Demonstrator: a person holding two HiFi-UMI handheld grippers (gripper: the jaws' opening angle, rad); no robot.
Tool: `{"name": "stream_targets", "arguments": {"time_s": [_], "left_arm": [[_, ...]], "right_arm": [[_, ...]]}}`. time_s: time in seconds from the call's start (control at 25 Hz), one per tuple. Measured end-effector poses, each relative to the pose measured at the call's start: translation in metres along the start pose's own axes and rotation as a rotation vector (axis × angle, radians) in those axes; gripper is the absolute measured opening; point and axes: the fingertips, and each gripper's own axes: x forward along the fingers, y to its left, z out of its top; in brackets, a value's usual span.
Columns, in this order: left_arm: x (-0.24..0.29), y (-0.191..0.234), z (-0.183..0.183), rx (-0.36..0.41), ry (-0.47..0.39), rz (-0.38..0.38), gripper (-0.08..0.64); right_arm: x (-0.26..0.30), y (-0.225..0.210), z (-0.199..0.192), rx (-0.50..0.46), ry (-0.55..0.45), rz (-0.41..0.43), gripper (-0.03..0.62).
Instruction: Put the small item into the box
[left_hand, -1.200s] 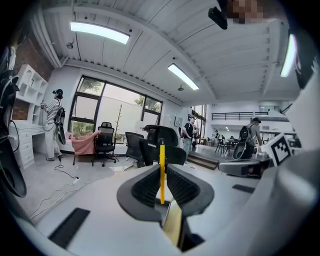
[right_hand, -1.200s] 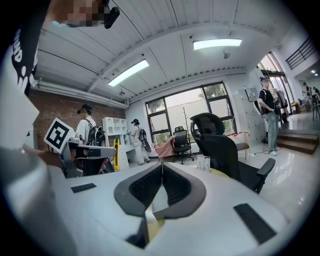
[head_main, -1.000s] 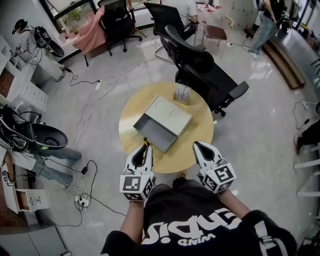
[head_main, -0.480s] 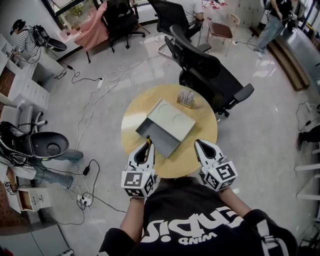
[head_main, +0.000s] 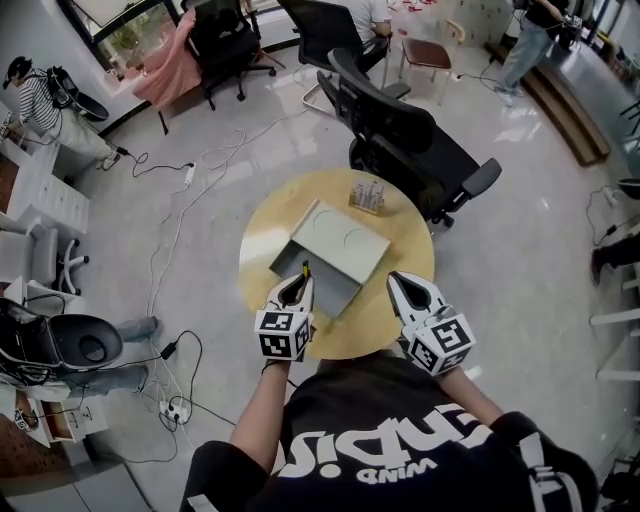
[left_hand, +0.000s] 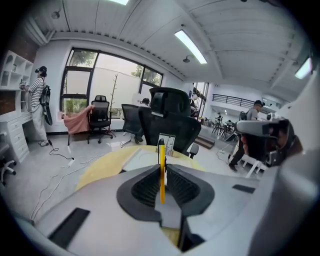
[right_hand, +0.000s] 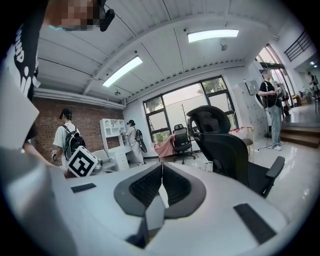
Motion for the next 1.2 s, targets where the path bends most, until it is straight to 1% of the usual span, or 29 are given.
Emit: {"name": "stream_targets", "arguments": {"time_s": [0.2, 0.4, 0.68, 0.84, 0.96, 1.08, 1.2], "left_arm": [[0.036, 0.007, -0.029, -0.015, 0.104, -0.035, 0.048], [0.057, 0.014, -0.058, -0.04, 0.191, -0.04, 0.048], [0.078, 0.021, -0.09, -0.047, 0.292, -0.029, 0.048], [0.09, 0.026, -0.107, -0.033, 0.374, -0.003, 0.048], [0.094, 0.028, -0.114, -0.016, 0.414, 0.01, 0.048], [0.096, 0.028, -0.117, -0.033, 0.44, 0.008, 0.048], [0.096, 0.03, -0.114, -0.028, 0.455, 0.014, 0.048]], "right_arm": [[0.005, -0.002, -0.006, 0.009, 0.01, -0.013, 0.003], [0.011, -0.002, -0.006, 0.009, 0.009, -0.021, 0.003], [0.017, -0.009, -0.009, 0.021, 0.013, -0.048, 0.003], [0.021, -0.011, -0.013, 0.026, 0.015, -0.055, 0.003], [0.023, -0.01, -0.015, 0.027, 0.021, -0.054, 0.003], [0.025, -0.01, -0.015, 0.027, 0.023, -0.056, 0.003], [0.025, -0.011, -0.014, 0.025, 0.024, -0.058, 0.003]]}}
